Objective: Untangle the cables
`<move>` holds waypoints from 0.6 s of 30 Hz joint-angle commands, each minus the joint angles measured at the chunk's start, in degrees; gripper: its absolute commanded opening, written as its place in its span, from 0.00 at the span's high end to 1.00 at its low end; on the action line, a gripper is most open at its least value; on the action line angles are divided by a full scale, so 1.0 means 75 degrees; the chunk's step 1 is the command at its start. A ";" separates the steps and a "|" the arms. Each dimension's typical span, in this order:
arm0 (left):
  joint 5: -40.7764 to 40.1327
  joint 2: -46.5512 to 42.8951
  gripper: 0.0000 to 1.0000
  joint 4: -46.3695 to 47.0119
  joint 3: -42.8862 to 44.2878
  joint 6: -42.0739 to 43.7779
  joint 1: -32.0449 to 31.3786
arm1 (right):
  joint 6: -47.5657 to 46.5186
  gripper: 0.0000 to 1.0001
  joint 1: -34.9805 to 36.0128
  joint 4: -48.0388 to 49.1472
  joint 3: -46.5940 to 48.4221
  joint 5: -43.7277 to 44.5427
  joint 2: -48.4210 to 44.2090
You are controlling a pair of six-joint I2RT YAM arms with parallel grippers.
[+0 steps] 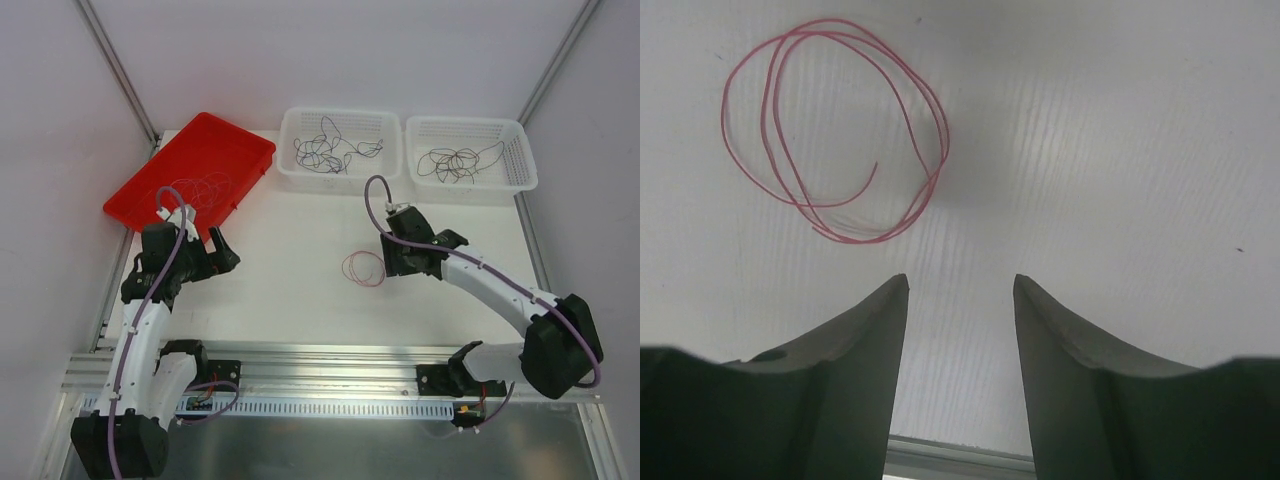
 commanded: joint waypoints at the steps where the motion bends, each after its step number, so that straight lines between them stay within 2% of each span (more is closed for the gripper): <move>1: 0.0393 -0.0245 0.01 0.0619 -0.0366 -0.0025 -0.0069 | -0.0688 0.51 -0.0354 0.0737 0.0359 -0.0891 0.0535; 7: 0.0322 -0.0035 0.01 0.0819 -0.0344 -0.0036 -0.0081 | -0.1041 0.65 -0.0658 0.1193 0.0817 -0.1629 0.1870; 18: 0.0543 0.0141 0.01 0.0843 -0.0320 -0.0025 -0.0081 | -0.1041 0.77 -0.0670 0.1464 0.1320 -0.1595 0.3267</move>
